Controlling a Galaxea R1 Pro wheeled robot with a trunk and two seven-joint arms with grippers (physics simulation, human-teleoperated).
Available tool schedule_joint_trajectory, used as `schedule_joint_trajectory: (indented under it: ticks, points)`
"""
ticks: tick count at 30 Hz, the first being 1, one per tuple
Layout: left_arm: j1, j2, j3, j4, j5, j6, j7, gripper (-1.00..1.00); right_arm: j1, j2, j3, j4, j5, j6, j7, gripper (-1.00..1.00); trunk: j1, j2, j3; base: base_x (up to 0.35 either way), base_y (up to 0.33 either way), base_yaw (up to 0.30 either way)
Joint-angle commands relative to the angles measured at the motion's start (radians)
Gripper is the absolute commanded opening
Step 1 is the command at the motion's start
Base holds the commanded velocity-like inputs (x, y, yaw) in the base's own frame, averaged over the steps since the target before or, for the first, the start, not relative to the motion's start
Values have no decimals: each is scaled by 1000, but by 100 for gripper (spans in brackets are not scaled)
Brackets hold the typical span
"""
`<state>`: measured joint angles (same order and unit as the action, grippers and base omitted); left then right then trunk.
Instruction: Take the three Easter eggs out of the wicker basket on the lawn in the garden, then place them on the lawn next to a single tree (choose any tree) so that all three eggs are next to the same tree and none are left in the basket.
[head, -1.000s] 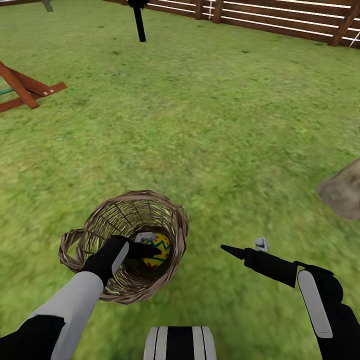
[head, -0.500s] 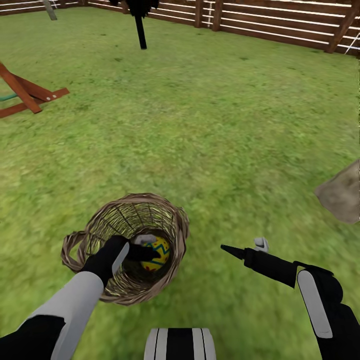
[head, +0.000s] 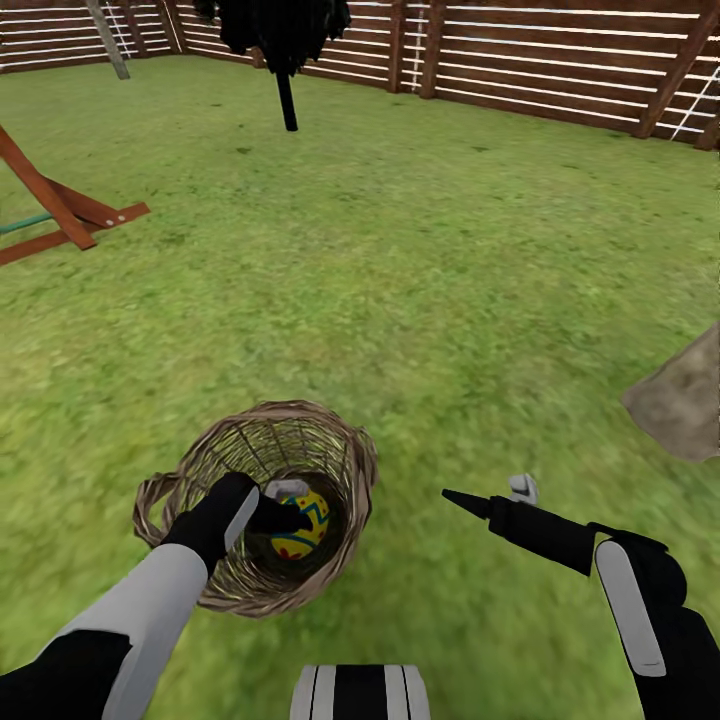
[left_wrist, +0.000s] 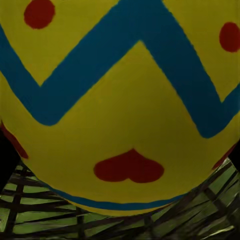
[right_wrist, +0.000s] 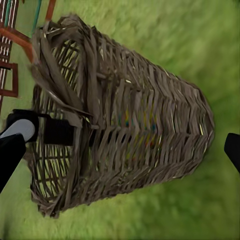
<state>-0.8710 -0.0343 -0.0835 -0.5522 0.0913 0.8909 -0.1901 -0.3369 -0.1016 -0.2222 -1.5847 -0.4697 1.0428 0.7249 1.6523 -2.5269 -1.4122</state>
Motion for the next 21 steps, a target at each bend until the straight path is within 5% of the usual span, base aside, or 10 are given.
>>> schedule_joint_trajectory:
  ticks: [1,21]
  points:
    - [0,1,-4,1,8,8,7,-100,-1,0,-3,0,6,4,7,100,-1,0,3,0,0,0]
    - [0,-5,-2,6,5,46,47,-100,-2,6,-58,0,5,4,8,100,-10,5,81,0,0,0]
